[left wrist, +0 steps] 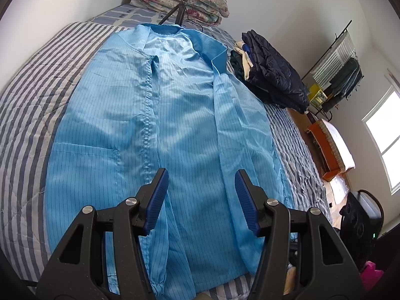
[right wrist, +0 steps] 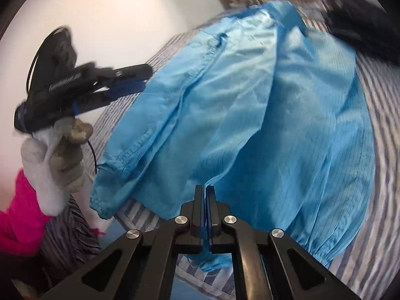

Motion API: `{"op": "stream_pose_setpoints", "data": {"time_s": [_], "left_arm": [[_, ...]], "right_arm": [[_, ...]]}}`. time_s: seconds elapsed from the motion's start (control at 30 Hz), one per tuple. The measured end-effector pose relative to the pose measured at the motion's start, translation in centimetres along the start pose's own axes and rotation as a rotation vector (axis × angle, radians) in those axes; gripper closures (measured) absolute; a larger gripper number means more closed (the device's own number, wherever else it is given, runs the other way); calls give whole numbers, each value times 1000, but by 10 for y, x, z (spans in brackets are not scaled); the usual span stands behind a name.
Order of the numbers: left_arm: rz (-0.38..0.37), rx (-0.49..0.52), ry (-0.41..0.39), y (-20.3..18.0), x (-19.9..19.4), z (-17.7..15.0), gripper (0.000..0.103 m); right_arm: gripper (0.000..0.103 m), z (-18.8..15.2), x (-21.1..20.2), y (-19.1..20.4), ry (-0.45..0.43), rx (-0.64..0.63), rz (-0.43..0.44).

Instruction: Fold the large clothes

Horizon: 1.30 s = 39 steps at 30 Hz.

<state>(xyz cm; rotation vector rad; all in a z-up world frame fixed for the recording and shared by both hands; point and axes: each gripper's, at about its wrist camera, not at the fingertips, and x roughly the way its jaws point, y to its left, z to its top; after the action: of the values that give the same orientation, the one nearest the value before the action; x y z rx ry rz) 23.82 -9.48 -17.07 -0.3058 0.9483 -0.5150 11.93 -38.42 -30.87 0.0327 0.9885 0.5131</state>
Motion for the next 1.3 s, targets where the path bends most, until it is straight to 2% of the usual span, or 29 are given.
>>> {"op": "stream_pose_setpoints", "data": {"time_s": [0.23,0.4,0.47,0.57,0.73,0.8,0.87,0.9,0.97,1.07,1.17,1.2,1.23,1.3], "left_arm": [[-3,-23,9,4,-2,-1,46],[-7,-17,43,7,1,-10,46],[-7,-9,65,6,6,-15,46],[-1,17,103,3,15,-24,46],[-5,37,172,-1,34,-38,47],[9,36,189,-2,40,-41,58],[19,29,214,-1,48,-42,75],[14,21,222,-1,51,-43,78],[-3,8,240,0,56,-44,94],[-2,21,254,-4,60,-48,100],[-3,42,270,-11,64,-54,102],[-6,49,278,-14,65,-57,102],[-9,59,287,-17,66,-61,102],[-17,77,306,-23,68,-68,103]], "right_arm": [[101,11,33,43,70,-124,79],[84,6,42,49,113,-152,122],[72,4,31,43,100,-150,144],[69,2,13,25,53,-99,171],[68,0,-19,-37,-48,82,108],[66,1,-26,-61,-75,161,62],[58,0,-29,-90,-94,261,15],[58,-1,-28,-105,-96,321,17],[58,-2,-21,-129,-88,431,51],[58,-4,-9,-153,-77,526,115],[59,3,2,-157,-72,533,154],[66,6,4,-157,-71,525,161],[70,9,9,-155,-64,515,178],[93,14,18,-147,-58,487,164]]}}
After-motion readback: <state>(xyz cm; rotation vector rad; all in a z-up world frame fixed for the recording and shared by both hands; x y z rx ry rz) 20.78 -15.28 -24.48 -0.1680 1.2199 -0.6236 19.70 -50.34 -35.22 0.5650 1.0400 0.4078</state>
